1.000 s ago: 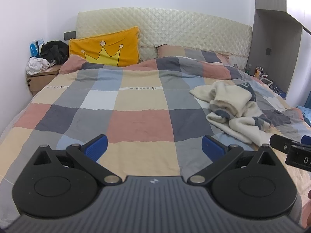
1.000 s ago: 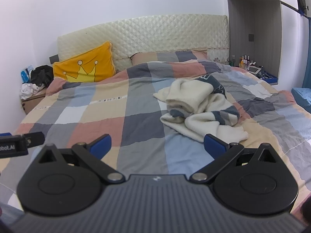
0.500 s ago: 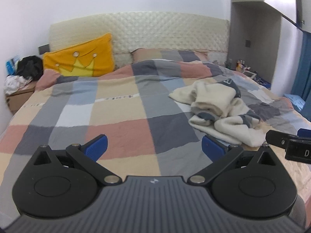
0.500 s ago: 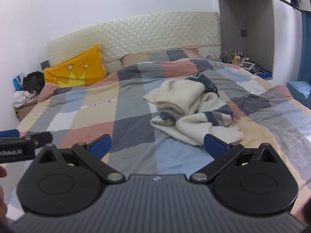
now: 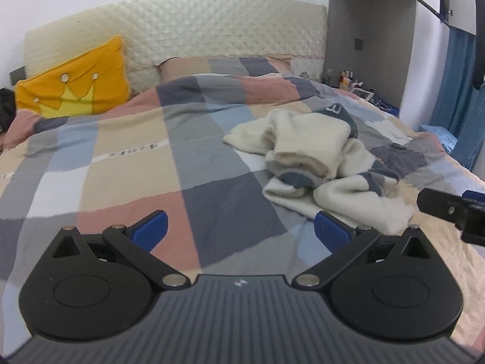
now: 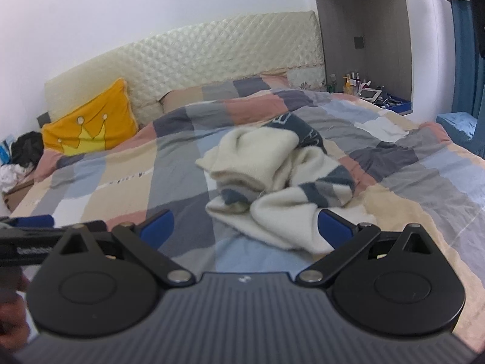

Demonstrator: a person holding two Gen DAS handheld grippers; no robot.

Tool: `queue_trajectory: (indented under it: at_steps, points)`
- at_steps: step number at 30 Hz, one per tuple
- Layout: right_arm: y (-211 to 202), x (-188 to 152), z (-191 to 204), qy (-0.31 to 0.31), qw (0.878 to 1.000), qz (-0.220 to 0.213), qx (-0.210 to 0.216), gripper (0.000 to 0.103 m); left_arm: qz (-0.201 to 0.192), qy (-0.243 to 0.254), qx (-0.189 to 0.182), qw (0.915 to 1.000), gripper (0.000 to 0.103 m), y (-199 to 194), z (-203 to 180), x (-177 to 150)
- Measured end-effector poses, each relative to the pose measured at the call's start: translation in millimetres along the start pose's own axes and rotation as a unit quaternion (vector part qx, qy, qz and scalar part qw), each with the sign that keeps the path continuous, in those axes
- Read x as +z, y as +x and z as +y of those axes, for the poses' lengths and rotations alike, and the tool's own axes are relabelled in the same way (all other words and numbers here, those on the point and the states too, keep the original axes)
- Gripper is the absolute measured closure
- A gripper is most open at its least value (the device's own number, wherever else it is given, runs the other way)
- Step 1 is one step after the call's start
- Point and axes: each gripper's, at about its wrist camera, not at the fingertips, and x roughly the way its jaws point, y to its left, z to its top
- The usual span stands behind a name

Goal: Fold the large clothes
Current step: 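Move both tools to the cream sweater and close both grippers on its edge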

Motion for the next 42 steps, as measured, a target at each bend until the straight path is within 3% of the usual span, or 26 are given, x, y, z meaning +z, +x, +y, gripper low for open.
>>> queue_trajectory:
  at_steps: [12,16,20,26,31,40,42]
  points:
    - [80,9,-20,0.043,0.999,0.004,-0.004,0.000,0.007,0.012,-0.016,0.9998,0.000,119,-8,33]
    - [110,10,-24,0.035,0.999,0.005,-0.009,0.005,0.005,0.012,-0.018,0.9998,0.000,157,-9,40]
    - [140,11,-27,0.025,1.000,0.002,-0.016,0.017,0.003,0.007,-0.038,0.9992,0.001,196,-10,46]
    - [195,9,-26,-0.002,1.000,0.012,-0.024,0.024,0.016,0.007,-0.066,0.9977,0.020,266,-17,50]
    - [239,4,-25,-0.010,0.999,0.025,-0.035,0.024,0.030,-0.015,-0.102,0.9942,0.039,320,-20,53]
    - [271,3,-25,-0.001,0.999,0.007,-0.049,0.024,-0.031,-0.016,-0.147,0.9885,0.052,358,-35,81]
    - [274,5,-26,0.006,0.999,0.000,-0.054,0.024,-0.041,-0.024,-0.158,0.9863,0.060,364,-40,93]
